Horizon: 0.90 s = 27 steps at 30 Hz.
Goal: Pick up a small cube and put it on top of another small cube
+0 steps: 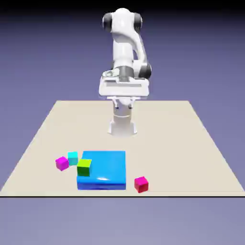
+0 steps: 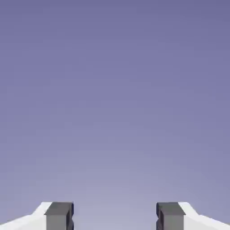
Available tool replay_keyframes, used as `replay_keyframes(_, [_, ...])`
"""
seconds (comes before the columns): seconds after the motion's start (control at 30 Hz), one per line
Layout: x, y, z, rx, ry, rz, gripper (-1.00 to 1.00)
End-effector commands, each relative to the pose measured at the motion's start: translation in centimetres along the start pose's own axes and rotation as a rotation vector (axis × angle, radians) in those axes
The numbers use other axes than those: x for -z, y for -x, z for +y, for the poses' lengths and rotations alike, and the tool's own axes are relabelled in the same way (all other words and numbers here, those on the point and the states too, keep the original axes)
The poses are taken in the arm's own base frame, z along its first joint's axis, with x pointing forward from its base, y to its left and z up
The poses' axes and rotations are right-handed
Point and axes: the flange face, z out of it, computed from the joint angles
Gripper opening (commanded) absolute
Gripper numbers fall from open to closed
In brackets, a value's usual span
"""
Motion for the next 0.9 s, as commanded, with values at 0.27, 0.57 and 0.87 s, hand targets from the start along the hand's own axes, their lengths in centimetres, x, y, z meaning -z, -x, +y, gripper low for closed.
replay_keyframes(0.27, [-9.9, 2.6, -0.6, -0.454, 0.211, -0.22, 0.0])
replay_keyframes(0.57, [-19.4, 7.6, 0.4, -0.839, 0.53, -0.257, 0.0])
replay_keyframes(0.87, [-26.1, 12.2, 2.1, -1.099, 0.789, -0.127, 0.0])
